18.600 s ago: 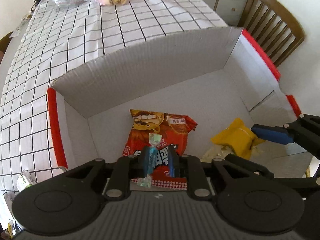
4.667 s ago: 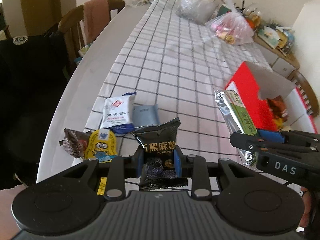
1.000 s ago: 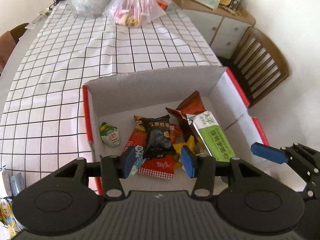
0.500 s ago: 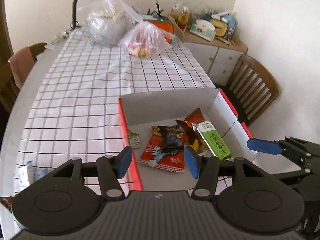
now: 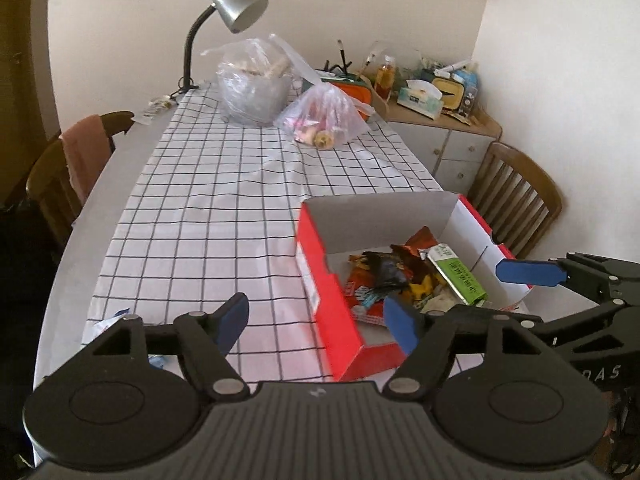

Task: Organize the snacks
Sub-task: 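Move both tools back toward the remaining snacks, then grasp the blue packet with the right gripper while the left grasps the brown foil chocolate, then carry both snacks into the red box and open both grippers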

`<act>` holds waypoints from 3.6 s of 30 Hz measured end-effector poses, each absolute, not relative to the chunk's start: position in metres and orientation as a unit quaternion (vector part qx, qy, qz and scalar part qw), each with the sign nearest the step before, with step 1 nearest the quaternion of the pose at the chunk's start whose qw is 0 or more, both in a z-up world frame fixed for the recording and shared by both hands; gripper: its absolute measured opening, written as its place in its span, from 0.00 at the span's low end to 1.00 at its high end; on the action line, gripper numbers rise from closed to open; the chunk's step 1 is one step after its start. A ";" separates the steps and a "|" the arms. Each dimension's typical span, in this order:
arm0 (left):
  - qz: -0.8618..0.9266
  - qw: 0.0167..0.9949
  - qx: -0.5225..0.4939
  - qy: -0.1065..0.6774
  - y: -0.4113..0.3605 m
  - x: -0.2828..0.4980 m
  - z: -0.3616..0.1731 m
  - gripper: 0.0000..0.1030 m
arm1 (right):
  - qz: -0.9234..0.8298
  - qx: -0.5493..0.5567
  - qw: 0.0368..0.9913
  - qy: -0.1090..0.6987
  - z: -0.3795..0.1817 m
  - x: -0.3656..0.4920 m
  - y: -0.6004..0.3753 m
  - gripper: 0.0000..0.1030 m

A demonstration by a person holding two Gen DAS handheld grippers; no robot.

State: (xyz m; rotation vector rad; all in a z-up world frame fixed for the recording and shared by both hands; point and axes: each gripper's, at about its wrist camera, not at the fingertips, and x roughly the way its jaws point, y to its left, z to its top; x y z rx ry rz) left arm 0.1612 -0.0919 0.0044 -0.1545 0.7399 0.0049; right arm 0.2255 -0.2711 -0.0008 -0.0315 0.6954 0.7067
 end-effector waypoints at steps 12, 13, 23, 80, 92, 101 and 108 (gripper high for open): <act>0.034 0.933 -0.078 0.348 -0.031 0.120 -0.014 0.79 | 0.358 -0.017 0.868 0.343 -0.016 0.207 -0.212 1.00; 0.037 0.933 -0.081 0.348 -0.024 0.116 -0.016 0.79 | 0.356 -0.021 0.868 0.347 -0.019 0.205 -0.207 1.00; 0.072 0.923 -0.087 0.368 0.040 0.095 -0.037 0.79 | 0.349 -0.039 0.861 0.367 -0.039 0.204 -0.149 1.00; 0.122 0.842 -0.171 0.497 0.163 0.128 -0.154 0.63 | 0.557 -0.365 0.658 0.351 -0.159 0.262 0.059 0.66; 0.130 0.844 -0.188 0.485 0.163 0.124 -0.151 0.40 | 0.519 -0.302 0.695 0.395 -0.157 0.259 0.029 0.44; 0.134 0.845 -0.189 0.482 0.155 0.120 -0.147 0.32 | 0.435 -0.254 0.750 0.429 -0.154 0.242 0.001 0.44; 0.138 0.847 -0.189 0.478 0.151 0.111 -0.140 0.29 | 0.385 -0.204 0.783 0.444 -0.143 0.227 -0.036 0.44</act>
